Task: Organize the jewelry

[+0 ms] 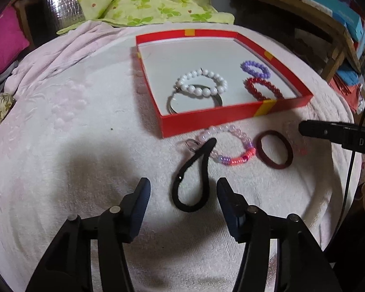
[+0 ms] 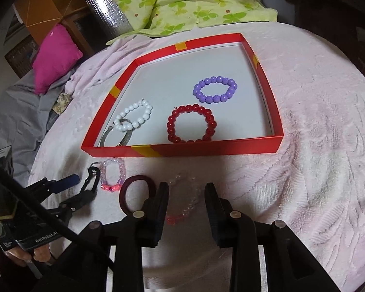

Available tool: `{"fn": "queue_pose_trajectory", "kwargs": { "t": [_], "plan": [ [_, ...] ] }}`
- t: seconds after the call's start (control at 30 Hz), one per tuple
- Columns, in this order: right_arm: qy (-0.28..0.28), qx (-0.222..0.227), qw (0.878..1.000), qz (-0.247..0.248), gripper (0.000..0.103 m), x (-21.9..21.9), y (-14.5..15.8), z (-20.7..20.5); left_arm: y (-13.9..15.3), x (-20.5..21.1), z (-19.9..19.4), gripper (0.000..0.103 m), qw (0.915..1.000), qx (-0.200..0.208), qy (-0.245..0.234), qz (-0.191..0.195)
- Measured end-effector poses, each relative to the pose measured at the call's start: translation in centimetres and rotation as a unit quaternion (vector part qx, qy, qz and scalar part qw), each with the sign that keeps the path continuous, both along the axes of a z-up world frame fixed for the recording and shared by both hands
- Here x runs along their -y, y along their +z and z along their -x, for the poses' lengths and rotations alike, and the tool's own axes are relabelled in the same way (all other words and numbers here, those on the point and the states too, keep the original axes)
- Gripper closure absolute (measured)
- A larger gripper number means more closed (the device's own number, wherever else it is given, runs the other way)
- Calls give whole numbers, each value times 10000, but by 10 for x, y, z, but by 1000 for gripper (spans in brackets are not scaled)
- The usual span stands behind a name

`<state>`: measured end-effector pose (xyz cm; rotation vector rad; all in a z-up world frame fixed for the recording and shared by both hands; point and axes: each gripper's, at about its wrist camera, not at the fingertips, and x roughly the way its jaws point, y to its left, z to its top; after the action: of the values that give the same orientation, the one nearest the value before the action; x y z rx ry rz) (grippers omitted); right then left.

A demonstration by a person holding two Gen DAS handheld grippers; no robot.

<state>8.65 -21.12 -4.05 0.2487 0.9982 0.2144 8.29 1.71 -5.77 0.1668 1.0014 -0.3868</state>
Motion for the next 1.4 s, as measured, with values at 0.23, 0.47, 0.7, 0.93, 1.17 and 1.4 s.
{"fn": "queue_pose_trajectory", "kwargs": {
  "t": [0.23,0.47,0.7,0.93,1.17,1.4],
  "plan": [
    [207,-29,9986,491,72,-18,-7,-1,0,2,4,68,9999,90,-42,58],
    [232,259,9983,463,91,-17,2,5,9,0,6,90,9995,185,-86,237],
    [124,398,9991,52,91,-7,12,4,25,-4,13,90,9982,350,-93,470],
    [92,520,9975,-467,91,3,20,6,40,-9,21,90,9969,535,-82,570],
    [-6,436,9979,-480,91,6,23,5,40,-7,18,90,9972,529,-34,530],
    [138,191,9996,169,75,-8,9,1,38,-6,18,90,9975,505,30,491]
  ]
}}
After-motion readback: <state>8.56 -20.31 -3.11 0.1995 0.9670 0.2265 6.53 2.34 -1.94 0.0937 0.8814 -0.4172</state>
